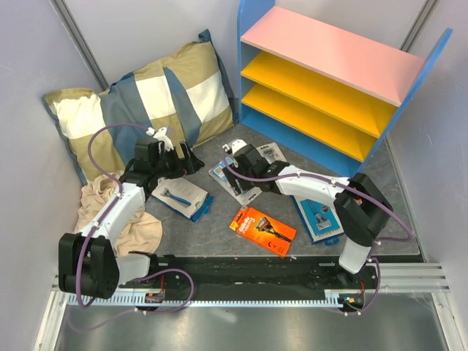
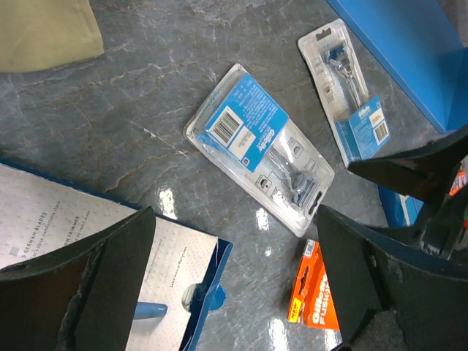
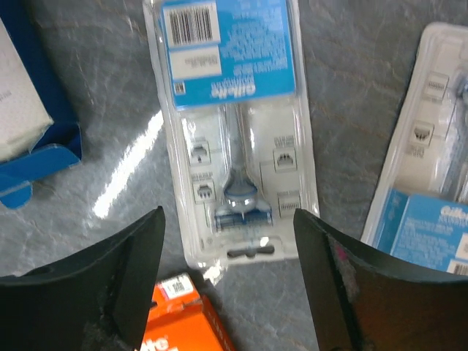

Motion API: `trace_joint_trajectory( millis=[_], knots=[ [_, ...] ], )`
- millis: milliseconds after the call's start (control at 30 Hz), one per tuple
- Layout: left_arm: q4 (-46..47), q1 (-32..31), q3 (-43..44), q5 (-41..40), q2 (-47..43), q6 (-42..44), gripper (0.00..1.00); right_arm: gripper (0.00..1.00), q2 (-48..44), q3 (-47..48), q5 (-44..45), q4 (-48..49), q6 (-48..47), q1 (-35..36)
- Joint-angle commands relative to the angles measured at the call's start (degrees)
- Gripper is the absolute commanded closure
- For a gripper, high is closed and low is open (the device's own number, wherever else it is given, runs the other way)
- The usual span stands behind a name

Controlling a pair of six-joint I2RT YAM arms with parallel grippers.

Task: Place and organize the shaving razors onto the shelf

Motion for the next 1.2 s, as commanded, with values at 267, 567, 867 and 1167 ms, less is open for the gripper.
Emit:
trace_joint_trajectory(
  millis=[267,567,867,1167],
  knots=[
    [0.11,0.08,-2.15,3.04,0.09,-1.85,0.03,0.35,8.35,6.25,-1.68,7.66,-1.26,0.28],
    [-0.76,0.08,-1.36,2.42,0.53,-1.33,0.04,0.65,13.80,8.19,0.77,8.11,-1.35,0.28],
    [-1.38,0.08,-0.91,2.51,0.54,-1.50,0.04,0.68,18.82,8.37,3.60,7.93,-0.91,0.28],
    [-2.78,0.08,0.58,2.95,0.53,-1.42,0.04,0.92,16.45,7.66,3.24,7.14,-1.08,0.20]
  ],
)
